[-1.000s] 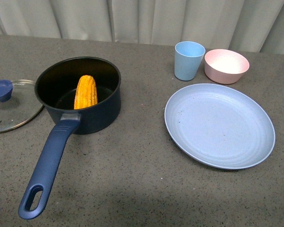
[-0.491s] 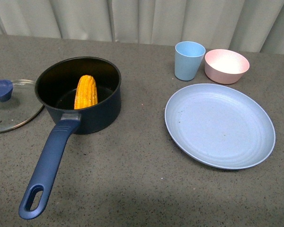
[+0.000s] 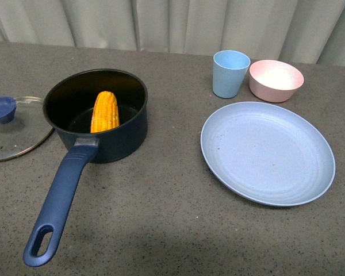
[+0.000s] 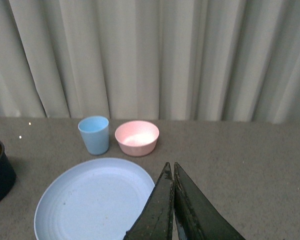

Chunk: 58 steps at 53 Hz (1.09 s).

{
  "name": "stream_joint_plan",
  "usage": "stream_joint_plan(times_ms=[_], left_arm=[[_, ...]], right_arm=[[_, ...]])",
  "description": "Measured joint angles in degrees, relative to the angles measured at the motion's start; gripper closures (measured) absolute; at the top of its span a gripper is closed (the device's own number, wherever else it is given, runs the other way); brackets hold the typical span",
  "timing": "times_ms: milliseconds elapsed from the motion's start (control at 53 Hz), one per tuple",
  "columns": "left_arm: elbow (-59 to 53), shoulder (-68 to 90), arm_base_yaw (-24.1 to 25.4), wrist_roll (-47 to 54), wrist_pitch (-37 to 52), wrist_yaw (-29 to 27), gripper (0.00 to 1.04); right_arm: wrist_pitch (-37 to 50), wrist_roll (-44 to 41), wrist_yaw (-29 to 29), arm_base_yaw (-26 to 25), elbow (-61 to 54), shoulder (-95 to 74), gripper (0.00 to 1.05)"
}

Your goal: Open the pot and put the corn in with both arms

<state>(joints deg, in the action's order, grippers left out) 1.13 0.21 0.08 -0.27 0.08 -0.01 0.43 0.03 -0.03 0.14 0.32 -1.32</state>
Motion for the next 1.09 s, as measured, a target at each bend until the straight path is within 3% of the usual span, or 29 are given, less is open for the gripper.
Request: stream_joint_plan(times_ms=[151,208,377,566,698,1094], left_arm=[[0.0,0.0,0.0,0.0,0.0,0.0,0.06],[0.0,0.0,0.0,0.0,0.0,0.0,0.06],[0.0,0.0,0.0,0.0,0.0,0.0,0.06],[0.0,0.0,0.0,0.0,0.0,0.0,0.06],[0.0,0.0,0.0,0.0,0.0,0.0,0.06],[0.0,0.0,0.0,0.0,0.0,0.0,0.06]], right_arm=[[-0.3,0.0,0.0,0.0,0.0,1.0,1.04],[-0.3,0.0,0.0,0.0,0.0,1.0,0.97],[-0.3,0.0,0.0,0.0,0.0,1.1,0.70],[-0.3,0.0,0.0,0.0,0.0,1.1,0.29],[-0.3,0.0,0.0,0.0,0.0,1.1,0.08],[-0.3,0.0,0.0,0.0,0.0,1.1,0.09]])
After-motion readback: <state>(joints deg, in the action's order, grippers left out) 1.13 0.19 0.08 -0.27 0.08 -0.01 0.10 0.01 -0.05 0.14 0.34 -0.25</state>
